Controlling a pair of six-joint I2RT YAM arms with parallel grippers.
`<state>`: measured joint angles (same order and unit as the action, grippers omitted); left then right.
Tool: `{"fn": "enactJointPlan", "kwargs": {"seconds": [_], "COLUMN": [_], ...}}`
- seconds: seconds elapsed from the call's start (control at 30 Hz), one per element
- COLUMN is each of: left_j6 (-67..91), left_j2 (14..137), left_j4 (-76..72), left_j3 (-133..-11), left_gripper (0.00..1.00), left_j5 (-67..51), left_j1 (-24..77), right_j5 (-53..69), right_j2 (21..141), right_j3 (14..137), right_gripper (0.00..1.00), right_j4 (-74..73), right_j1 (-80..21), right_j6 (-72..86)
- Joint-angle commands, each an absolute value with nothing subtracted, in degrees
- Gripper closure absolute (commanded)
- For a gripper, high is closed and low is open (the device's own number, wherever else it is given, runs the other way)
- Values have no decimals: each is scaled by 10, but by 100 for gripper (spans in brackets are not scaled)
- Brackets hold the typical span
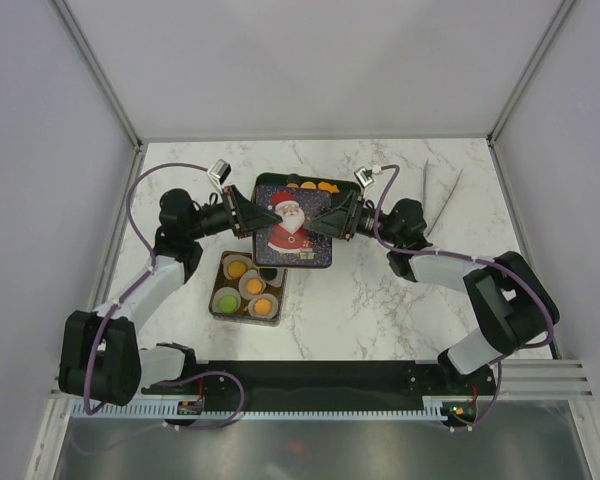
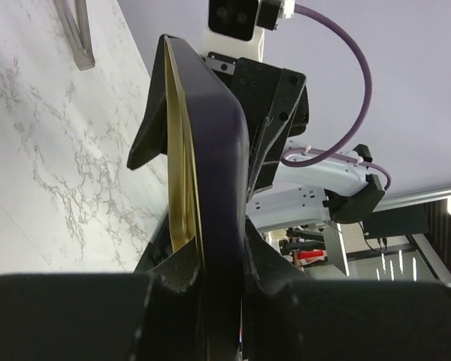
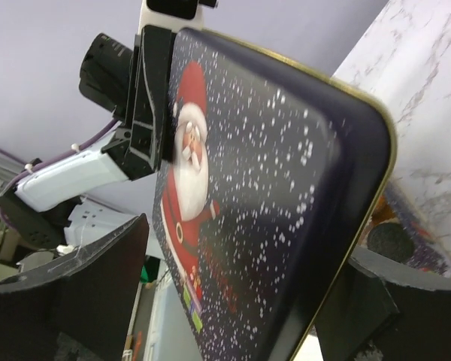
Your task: Pack the cookies
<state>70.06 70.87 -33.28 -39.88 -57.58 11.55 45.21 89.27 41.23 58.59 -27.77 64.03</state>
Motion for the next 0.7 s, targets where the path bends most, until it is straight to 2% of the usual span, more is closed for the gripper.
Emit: {"fn": "enactJointPlan", "kwargs": {"seconds": [0.0,0.13,0.23,0.27,0.33,0.37,0.53,0.6,0.63,0.67], "left_j6": [726,736,740,742,745,745,745,741,731,723], "left_j2": [716,725,733,735,739,741,748,748,746,742], "left_j4": [-383,-406,-414,-416,-420,-421,-419,-410,-403,-394], "left_j3": [-393,-387,-385,-385,-387,-387,-388,-387,-387,-387], "left_gripper": [98,98,97,96,93,91,80,69,64,53], "left_j5": [-581,-583,-586,-587,-590,-591,-591,-593,-592,-591], "left_j1": [107,104,101,102,101,101,101,99,99,97], "right_j5": [473,472,469,468,468,466,458,453,451,447], "right_j2": [895,901,909,911,924,929,961,969,970,969], "right_j3": [395,378,371,370,369,369,370,371,370,370], "right_gripper": [15,23,36,45,55,65,91,99,100,100], "right_j4": [714,764,809,820,845,856,925,933,934,933], "right_j1": [-286,-286,-286,-286,-287,-287,-286,-286,-286,-286], "right_j6": [705,736,767,777,800,807,859,867,869,869]}}
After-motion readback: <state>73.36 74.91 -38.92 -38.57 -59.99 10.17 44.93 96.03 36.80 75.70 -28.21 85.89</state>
